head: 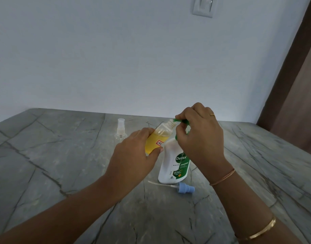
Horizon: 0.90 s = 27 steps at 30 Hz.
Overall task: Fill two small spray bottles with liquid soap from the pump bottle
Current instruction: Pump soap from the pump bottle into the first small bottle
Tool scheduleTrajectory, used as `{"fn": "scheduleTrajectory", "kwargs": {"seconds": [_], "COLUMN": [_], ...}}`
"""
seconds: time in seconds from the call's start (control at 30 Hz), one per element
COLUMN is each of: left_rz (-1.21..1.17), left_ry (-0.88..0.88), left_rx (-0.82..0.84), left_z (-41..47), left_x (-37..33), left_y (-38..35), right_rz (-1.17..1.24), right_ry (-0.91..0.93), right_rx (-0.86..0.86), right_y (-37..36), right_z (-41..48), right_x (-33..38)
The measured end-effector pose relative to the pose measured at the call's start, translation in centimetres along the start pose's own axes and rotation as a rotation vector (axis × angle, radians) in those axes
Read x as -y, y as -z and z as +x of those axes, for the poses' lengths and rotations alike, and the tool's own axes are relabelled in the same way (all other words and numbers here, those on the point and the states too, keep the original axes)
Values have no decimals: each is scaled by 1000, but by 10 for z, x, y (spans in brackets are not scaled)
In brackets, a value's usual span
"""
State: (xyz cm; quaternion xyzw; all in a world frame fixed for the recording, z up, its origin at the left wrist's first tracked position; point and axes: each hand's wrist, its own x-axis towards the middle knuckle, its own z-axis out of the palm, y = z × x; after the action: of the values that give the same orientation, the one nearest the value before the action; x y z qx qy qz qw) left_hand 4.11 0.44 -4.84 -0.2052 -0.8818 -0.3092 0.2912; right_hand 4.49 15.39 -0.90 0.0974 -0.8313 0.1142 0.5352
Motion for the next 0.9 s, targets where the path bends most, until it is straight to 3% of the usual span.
{"fn": "scheduleTrajectory", "kwargs": {"seconds": [0.9], "left_rz": [-32], "left_ry": [9], "left_rx": [1], "left_z": [0], "left_x": [-1], "left_y": [-2], "right_rz": [-34], "right_ry": [10], "right_rx": [-31], "right_y": [-4], "right_z": [-6], "right_x": [1]}}
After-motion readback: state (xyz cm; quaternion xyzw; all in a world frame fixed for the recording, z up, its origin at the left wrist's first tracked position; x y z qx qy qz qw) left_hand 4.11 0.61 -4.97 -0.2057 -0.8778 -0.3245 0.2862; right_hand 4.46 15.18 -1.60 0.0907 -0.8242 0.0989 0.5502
